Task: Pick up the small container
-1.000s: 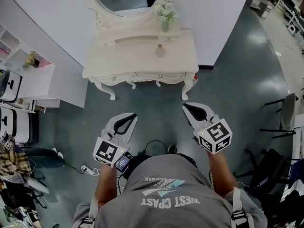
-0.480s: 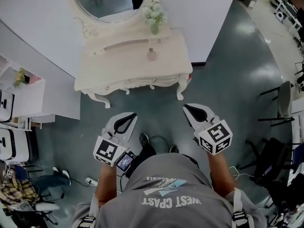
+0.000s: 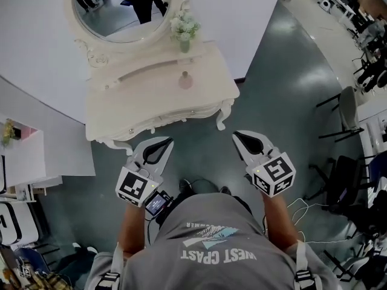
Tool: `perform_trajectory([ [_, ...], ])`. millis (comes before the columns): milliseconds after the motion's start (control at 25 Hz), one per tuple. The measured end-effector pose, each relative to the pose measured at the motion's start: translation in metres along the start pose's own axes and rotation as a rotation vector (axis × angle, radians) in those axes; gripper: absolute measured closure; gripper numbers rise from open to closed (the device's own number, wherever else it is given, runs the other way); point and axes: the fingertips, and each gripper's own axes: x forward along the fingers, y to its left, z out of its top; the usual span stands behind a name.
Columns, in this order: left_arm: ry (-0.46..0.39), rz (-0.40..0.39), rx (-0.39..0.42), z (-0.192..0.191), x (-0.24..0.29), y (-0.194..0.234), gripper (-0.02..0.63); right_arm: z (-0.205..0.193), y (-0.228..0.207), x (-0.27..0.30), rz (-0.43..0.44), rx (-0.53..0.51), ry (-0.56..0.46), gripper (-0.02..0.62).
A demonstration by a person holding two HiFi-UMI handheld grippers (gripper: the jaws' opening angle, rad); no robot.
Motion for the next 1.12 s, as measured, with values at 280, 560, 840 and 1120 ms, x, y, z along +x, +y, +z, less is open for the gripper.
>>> perform_trajectory([
  [280, -0.042, -0.057, 0.004, -0.008, -0.016, 0.04, 0.603, 0.018, 0.025, 0.029, -0.066, -0.008, 0.005, 0.594],
  [560, -0.048, -0.047, -0.034, -0.018, -0.021, 0.07, 0.603, 0.03, 0.031, 0.058, -0.061, -0.026, 0.027, 0.594],
  [840, -0.02, 0.026, -0.044, -0.031, -0.014, 0.104, 0.603, 0.038, 0.014, 0.105, 0.014, -0.036, 0.037, 0.594],
  [1120, 0.021, 0.149, -0.077, -0.028, 0.003, 0.133, 0.603, 0.058, -0.014, 0.151, 0.144, -0.066, 0.03, 0.594],
])
